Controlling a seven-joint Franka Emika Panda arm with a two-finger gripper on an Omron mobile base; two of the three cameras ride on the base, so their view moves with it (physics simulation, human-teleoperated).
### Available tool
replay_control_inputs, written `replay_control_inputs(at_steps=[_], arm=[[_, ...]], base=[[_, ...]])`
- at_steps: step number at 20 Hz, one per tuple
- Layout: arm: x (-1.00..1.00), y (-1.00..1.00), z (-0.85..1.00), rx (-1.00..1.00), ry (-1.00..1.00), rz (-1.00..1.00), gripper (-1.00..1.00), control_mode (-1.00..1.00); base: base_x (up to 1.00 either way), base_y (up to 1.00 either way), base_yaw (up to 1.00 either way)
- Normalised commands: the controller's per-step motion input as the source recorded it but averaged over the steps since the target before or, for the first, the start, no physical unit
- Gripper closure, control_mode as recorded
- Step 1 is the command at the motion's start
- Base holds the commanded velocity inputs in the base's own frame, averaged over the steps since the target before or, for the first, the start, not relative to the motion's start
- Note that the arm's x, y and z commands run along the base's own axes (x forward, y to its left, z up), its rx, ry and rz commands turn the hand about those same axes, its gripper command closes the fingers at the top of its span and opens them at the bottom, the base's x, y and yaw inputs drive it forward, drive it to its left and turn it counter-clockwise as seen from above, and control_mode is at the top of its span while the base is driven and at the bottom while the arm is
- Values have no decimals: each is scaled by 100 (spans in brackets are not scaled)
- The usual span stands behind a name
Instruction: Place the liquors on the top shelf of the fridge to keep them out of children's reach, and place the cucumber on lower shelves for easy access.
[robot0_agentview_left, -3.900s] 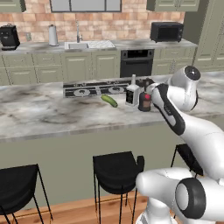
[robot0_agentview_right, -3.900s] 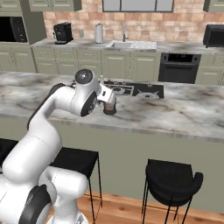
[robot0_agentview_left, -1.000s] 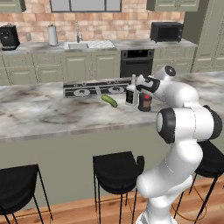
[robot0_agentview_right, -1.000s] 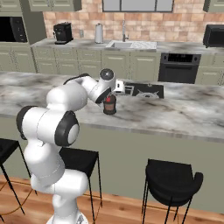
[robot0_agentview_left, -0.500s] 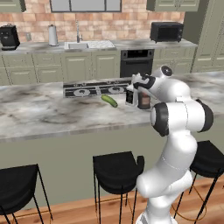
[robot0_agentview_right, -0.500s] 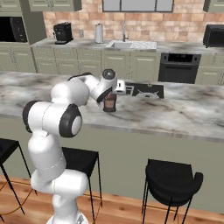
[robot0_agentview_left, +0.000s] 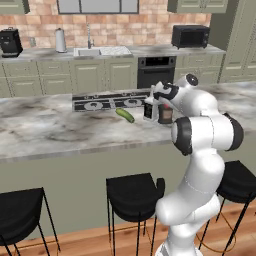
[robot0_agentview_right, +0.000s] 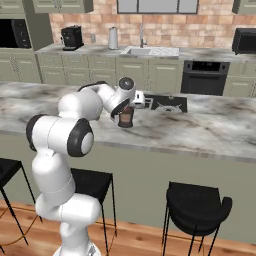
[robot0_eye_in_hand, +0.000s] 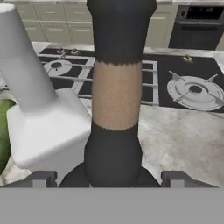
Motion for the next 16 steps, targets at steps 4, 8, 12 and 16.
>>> replay_control_inputs(at_steps=[4, 8, 12, 16], arm=[[-97, -1, 37, 0, -1, 0, 100, -100], [-100, 0, 90, 0, -11, 0, 100, -100], [-100, 3, 100, 0, -9, 0, 100, -100], [-100, 17, 85, -1, -3, 0, 100, -100]], base=[[0, 0, 0], [0, 0, 0], [0, 0, 0], [0, 0, 0]])
